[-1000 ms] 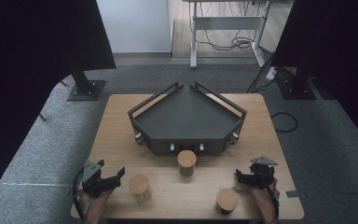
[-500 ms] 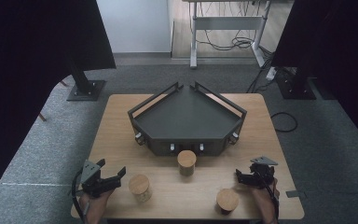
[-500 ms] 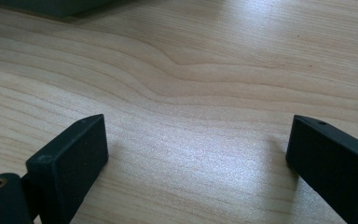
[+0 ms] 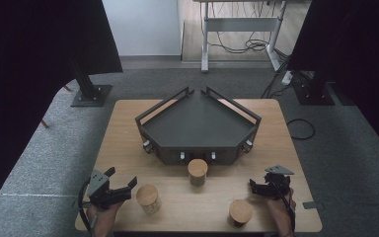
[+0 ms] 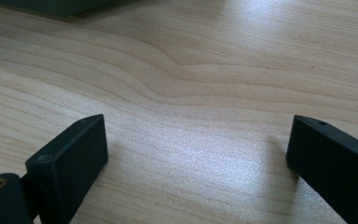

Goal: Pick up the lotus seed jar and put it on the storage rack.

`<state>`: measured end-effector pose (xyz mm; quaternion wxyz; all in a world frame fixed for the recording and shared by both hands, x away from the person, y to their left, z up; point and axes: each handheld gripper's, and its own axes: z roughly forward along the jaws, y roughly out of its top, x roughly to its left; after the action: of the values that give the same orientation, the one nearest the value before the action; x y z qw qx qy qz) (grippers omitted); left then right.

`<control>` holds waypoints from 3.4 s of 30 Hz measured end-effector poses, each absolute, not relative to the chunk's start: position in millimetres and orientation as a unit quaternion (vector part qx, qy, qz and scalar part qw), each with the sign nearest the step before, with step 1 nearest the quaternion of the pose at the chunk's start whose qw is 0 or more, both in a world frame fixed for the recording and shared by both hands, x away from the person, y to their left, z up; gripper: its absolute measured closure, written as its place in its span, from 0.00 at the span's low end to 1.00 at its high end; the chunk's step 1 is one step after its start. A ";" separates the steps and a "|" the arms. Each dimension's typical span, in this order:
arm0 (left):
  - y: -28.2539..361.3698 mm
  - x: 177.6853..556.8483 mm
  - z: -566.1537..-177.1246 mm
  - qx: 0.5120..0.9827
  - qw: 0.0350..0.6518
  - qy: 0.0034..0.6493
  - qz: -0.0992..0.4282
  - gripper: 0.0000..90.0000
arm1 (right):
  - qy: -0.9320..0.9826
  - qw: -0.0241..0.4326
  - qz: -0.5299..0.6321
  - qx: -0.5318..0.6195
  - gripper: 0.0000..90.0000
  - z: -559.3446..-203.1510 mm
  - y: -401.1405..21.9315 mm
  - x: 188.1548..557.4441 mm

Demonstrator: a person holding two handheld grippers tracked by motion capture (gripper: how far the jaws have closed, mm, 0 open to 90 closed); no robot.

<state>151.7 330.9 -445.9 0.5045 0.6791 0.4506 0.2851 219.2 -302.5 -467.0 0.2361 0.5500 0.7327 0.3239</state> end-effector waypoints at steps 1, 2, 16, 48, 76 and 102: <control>330.4 151.3 -445.6 0.679 0.506 0.449 0.285 0.06 | 0.733 0.236 0.324 0.550 0.05 -467.0 -302.6 219.2; 330.4 151.3 -445.6 0.679 0.506 0.449 0.285 0.06 | 0.733 0.236 0.324 0.550 0.05 -467.0 -302.6 219.2; 324.3 150.1 -445.4 0.683 0.522 0.432 0.273 0.06 | 0.733 0.236 0.324 0.549 0.05 -467.0 -302.8 219.3; 309.5 148.3 -447.5 0.696 0.540 0.399 0.255 0.07 | 0.734 0.235 0.324 0.548 0.05 -467.0 -303.0 219.4; 297.4 146.4 -456.7 0.717 0.528 0.382 0.245 0.07 | 0.735 0.234 0.325 0.547 0.05 -467.0 -303.6 219.9; 289.4 139.3 -466.5 0.730 0.510 0.383 0.244 0.07 | 0.736 0.234 0.325 0.546 0.05 -467.0 -303.8 220.0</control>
<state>139.3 289.4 -466.5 0.5102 0.7302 0.3833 0.2440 220.0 -303.8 -467.0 0.2342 0.5458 0.7359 0.3252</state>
